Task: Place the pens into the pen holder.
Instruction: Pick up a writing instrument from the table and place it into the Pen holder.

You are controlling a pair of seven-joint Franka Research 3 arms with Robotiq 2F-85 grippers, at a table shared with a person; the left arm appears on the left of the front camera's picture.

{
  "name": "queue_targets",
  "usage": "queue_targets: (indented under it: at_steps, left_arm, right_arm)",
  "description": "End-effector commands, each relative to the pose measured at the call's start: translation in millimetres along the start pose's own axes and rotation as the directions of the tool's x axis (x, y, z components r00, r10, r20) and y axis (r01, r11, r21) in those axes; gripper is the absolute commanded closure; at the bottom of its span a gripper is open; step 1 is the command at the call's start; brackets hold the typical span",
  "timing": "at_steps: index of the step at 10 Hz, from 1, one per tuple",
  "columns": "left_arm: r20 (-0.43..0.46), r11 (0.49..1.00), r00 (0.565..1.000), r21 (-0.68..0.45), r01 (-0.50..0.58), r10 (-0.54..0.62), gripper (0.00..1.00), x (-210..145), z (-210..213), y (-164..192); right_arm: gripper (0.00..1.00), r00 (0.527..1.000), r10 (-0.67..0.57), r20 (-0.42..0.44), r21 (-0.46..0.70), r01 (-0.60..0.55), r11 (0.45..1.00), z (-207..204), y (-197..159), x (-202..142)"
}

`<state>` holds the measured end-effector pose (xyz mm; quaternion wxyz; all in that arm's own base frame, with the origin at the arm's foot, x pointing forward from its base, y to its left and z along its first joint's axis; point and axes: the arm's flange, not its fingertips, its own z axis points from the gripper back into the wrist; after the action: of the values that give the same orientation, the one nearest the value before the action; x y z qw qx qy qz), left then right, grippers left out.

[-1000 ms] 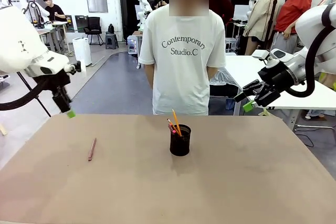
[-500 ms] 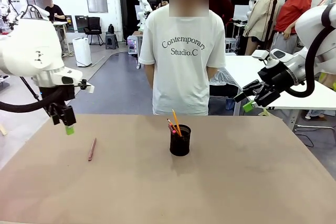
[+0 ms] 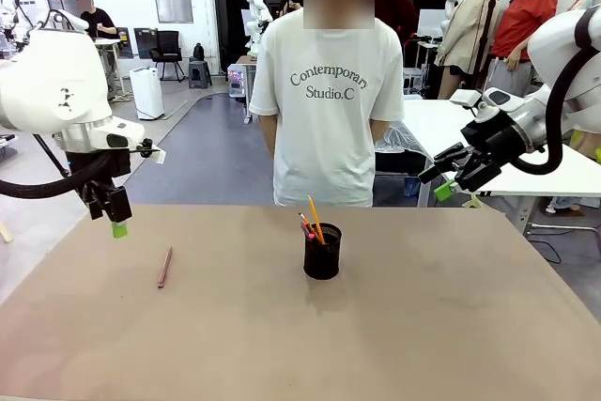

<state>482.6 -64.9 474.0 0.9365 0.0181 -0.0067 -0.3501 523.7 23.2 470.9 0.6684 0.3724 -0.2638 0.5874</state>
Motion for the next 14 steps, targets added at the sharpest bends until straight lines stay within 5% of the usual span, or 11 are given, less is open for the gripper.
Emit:
queue_targets:
  at_steps: [1, 3, 4, 8, 10, 13, 14]
  left_arm:
    - [-0.001, 1.0, 1.0, -0.004, 0.0, 0.0, 0.0, 1.1, -1.8, -0.5]
    - [-0.137, 0.99, 0.981, -0.011, -0.138, 0.136, 0.0, 30.7, -8.7, -5.0]
    - [-0.229, 0.962, 0.937, -0.009, -0.274, 0.265, 0.0, 45.8, -10.5, -5.1]
    - [-0.441, 0.872, 0.772, 0.055, -0.486, 0.458, 0.0, 97.7, -30.2, -24.8]
    - [-0.307, 0.844, 0.793, 0.069, -0.532, 0.526, 0.0, 116.4, -45.9, -31.7]
    - [-0.107, 0.741, 0.734, 0.049, -0.67, 0.67, 0.0, 131.3, -80.9, -20.6]
    - [-0.108, 0.75, 0.746, -0.01, -0.662, 0.657, 0.0, 129.8, -86.8, -17.0]
  right_arm:
    - [0.0, 1.0, -0.006, 0.006, 0.003, 0.006, 1.0, 0.4, 1.6, 1.1]
    - [0.0, 1.0, -0.006, 0.006, 0.003, 0.006, 1.0, 0.4, 1.6, 1.1]
    - [0.0, 1.0, -0.006, 0.006, 0.003, 0.006, 1.0, 0.4, 1.6, 1.1]
    - [0.0, 1.0, -0.006, 0.006, 0.003, 0.006, 1.0, 0.4, 1.6, 1.1]
    - [0.0, 1.0, -0.006, 0.006, 0.003, 0.006, 1.0, 0.4, 1.6, 1.1]
    - [0.0, 1.0, -0.006, 0.006, 0.003, 0.006, 1.0, 0.4, 1.6, 1.1]
    - [0.0, 1.0, -0.006, 0.006, 0.003, 0.006, 1.0, 0.4, 1.6, 1.1]
